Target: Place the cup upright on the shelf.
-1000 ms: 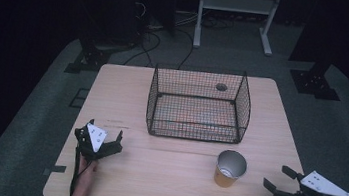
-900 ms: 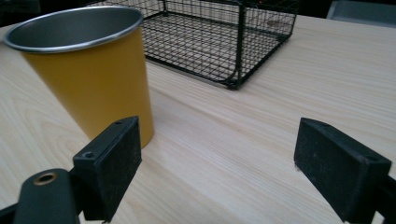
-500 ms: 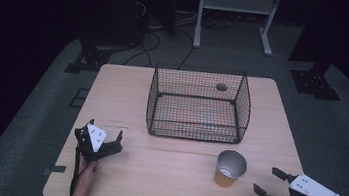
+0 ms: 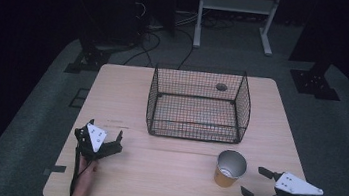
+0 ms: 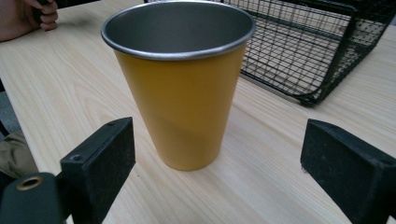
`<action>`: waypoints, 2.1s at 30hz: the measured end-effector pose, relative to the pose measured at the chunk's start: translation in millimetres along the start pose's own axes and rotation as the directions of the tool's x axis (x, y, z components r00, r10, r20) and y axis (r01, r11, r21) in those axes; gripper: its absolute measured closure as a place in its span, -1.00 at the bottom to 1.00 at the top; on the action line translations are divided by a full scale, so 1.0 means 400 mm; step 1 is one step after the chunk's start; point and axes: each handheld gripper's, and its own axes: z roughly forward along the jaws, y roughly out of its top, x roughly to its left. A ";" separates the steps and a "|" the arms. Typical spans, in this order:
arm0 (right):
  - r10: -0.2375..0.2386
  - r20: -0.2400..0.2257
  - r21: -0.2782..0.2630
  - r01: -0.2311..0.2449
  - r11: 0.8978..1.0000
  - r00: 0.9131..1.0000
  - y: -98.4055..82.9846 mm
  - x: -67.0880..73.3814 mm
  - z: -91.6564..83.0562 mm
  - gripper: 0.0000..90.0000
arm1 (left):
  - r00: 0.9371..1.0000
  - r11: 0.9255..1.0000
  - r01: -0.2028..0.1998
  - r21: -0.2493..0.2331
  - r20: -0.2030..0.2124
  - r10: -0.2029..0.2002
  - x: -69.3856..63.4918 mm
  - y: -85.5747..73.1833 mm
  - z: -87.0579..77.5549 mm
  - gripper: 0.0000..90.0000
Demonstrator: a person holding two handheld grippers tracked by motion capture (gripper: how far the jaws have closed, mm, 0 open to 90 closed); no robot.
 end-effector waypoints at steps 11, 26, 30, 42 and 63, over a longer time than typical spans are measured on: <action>-0.022 -0.022 0.007 0.022 1.000 1.000 0.020 0.015 0.034 -0.79 | 1.000 1.000 0.000 0.000 0.000 0.000 0.000 0.000 0.000 -1.00; -0.034 -0.025 0.033 0.035 0.999 0.999 0.041 0.028 0.076 -0.82 | 1.000 1.000 -0.003 0.000 0.002 0.003 -0.001 0.000 0.000 -1.00; -0.027 -0.013 0.039 0.027 0.999 1.000 0.045 0.028 0.084 -0.82 | 1.000 1.000 -0.003 -0.001 0.002 0.003 -0.001 0.000 0.000 -1.00; -0.033 -0.024 0.036 0.034 0.999 0.999 0.061 0.035 0.112 -0.84 | 1.000 1.000 -0.003 -0.001 0.003 0.003 -0.001 0.000 0.000 -1.00; -0.030 -0.046 0.008 0.030 1.000 0.998 0.077 0.037 0.140 -0.82 | 1.000 1.000 -0.006 -0.001 0.004 0.006 -0.002 0.000 0.000 -1.00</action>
